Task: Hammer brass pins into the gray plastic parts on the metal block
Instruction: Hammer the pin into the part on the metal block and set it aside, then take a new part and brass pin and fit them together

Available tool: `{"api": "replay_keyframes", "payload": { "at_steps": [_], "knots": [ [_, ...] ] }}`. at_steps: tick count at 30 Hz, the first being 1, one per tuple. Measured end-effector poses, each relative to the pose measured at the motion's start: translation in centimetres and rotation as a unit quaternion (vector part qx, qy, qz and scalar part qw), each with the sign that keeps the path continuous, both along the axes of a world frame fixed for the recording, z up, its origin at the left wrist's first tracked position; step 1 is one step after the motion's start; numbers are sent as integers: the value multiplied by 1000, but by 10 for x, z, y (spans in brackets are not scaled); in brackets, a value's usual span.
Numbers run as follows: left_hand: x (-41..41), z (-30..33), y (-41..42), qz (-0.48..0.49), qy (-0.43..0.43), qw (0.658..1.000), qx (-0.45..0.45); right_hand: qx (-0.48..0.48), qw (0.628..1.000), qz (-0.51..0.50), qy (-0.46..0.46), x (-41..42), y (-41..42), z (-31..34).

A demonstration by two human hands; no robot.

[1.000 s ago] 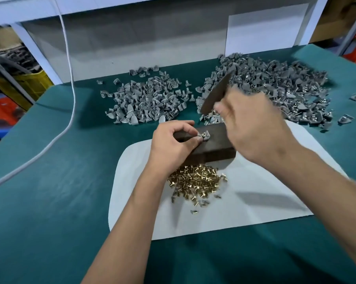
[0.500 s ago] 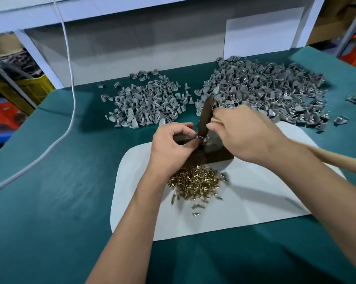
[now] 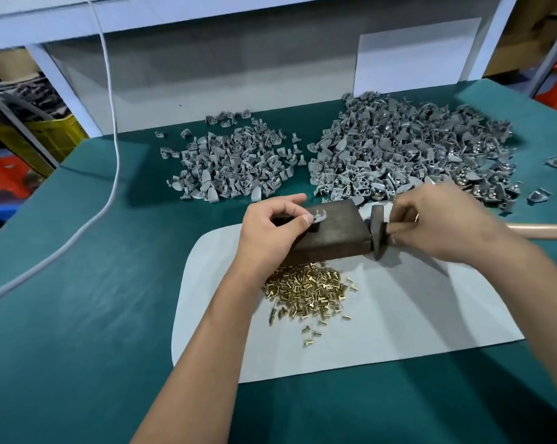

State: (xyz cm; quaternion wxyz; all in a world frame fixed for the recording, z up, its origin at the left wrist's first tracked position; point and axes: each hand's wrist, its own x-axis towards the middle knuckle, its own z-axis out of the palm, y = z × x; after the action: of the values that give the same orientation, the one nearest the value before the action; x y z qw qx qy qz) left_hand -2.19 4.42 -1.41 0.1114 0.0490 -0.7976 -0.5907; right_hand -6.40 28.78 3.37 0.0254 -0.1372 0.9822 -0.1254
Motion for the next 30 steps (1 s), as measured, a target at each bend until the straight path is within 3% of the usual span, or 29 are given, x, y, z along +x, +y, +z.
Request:
{"api": "replay_keyframes", "payload": {
  "at_steps": [2,5,8,13,16,20,26,30],
  "knots": [
    [0,-1,0,-2,3,1000,4,9,1000,19,-13,-2,-3,6],
    [1,1,0,-8,7,1000,15,-32,998,38,46,-5,-15,15],
    [2,2,1,-15,11,999,33,-93,985,123,81,1,-40,16],
    [3,5,1,-32,44,997,50,-76,963,229,121,2,-69,8],
    [-2,1,-8,52,76,995,50,-91,968,200,120,-7,-69,8],
    [-12,-11,-34,172,71,973,-133,-113,983,85,118,-30,-53,7],
    [-20,-26,-39,108,-2,941,-321,-173,975,-52,128,-62,-26,2],
    [-22,-26,-40,88,-27,914,-395,-227,962,-65,136,-62,-27,0]
  ]
}}
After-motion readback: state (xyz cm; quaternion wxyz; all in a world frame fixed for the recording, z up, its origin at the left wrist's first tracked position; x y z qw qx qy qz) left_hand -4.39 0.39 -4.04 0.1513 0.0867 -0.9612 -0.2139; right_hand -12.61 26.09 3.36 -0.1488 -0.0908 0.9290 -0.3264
